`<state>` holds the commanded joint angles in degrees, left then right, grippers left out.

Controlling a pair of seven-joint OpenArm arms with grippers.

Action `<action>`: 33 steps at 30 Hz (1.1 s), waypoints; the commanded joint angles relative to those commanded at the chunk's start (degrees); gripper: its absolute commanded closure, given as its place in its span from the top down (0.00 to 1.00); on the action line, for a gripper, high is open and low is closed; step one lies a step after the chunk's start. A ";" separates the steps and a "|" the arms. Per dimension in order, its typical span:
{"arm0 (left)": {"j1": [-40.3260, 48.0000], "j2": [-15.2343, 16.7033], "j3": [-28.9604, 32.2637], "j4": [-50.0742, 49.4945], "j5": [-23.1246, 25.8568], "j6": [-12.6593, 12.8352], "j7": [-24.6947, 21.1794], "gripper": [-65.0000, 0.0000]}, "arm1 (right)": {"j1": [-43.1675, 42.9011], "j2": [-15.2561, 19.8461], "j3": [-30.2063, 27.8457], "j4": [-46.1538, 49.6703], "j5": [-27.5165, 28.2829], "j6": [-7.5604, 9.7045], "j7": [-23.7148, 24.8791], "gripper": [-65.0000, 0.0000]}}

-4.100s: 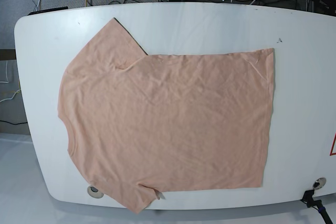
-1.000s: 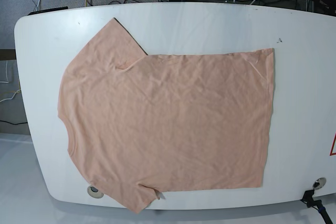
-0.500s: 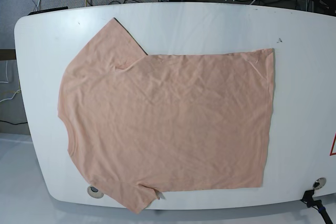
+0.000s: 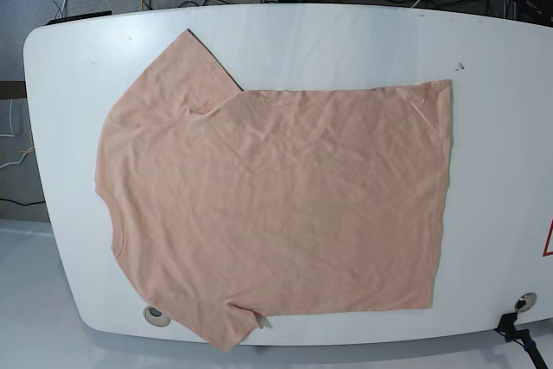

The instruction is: Fold the T-shirt properly

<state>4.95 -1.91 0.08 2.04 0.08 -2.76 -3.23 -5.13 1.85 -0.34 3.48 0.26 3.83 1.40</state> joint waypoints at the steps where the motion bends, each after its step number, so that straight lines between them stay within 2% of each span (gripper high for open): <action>1: 0.23 -0.06 0.06 0.09 0.06 0.12 0.07 0.00 | -0.02 -0.04 -0.10 -0.11 0.18 0.08 0.04 0.00; 6: 0.12 0.13 -0.06 -0.11 0.26 -0.13 0.21 0.00 | -0.06 -0.10 -0.01 -0.31 0.37 -0.36 0.19 0.00; 25: 0.68 0.01 -0.19 0.76 0.08 -0.29 1.10 0.00 | -0.93 0.29 0.07 1.10 0.07 -0.08 0.07 0.00; 30: 0.80 0.09 0.12 0.41 0.47 0.56 0.21 0.00 | -0.90 0.30 -0.09 0.50 -0.16 0.44 0.29 0.00; 33: 0.66 0.04 0.07 0.47 0.34 0.41 0.44 0.00 | -0.94 0.21 -0.10 0.36 -0.25 0.09 0.18 0.00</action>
<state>5.61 -1.87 0.15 2.50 0.42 -2.35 -2.79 -6.07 2.06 -0.43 3.84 0.02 3.92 1.57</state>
